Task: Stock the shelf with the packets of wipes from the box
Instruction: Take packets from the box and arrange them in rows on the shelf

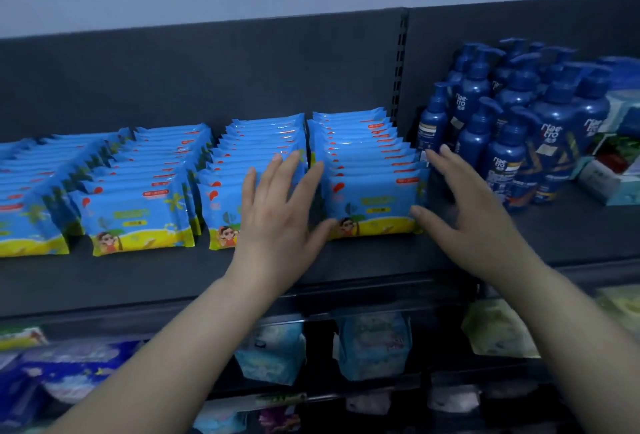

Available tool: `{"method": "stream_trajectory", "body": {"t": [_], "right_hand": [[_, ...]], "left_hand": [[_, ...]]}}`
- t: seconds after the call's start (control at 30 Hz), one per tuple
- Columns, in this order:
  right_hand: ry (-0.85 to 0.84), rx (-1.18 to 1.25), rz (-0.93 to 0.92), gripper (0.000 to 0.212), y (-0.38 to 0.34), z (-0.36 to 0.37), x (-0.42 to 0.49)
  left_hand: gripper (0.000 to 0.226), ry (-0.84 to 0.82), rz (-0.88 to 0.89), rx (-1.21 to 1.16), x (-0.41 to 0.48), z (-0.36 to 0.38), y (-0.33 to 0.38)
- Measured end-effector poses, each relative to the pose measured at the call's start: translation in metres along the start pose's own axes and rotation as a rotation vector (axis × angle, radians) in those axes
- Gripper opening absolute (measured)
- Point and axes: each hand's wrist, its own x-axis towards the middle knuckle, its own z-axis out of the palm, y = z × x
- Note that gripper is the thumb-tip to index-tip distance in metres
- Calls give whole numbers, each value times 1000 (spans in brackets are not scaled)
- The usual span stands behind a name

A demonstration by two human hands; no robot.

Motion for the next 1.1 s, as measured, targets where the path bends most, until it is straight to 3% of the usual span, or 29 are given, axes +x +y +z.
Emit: {"method": "stream_trajectory", "body": {"t": [0.13,0.3,0.6,0.87,1.1], "right_hand": [[-21,-174,-93,66,-25,13,-13],[-44,-274,-75,67,-68,39,-12],[28,-169,10,70,-121,68,-52],[13,-213,187,70,-125,51,-121],[-44,-202,150,64,-136,42,-111]], "left_hand": [[65,-37,-22,47,-22,-9,-27],[69,-130,32,61,-29,-18,-50],[58,11,113,-151,-73,-45,-50],[55,-68,162,-224,-103,-38,-34],[55,-72,-50,-189,-73,-43,-62]]}}
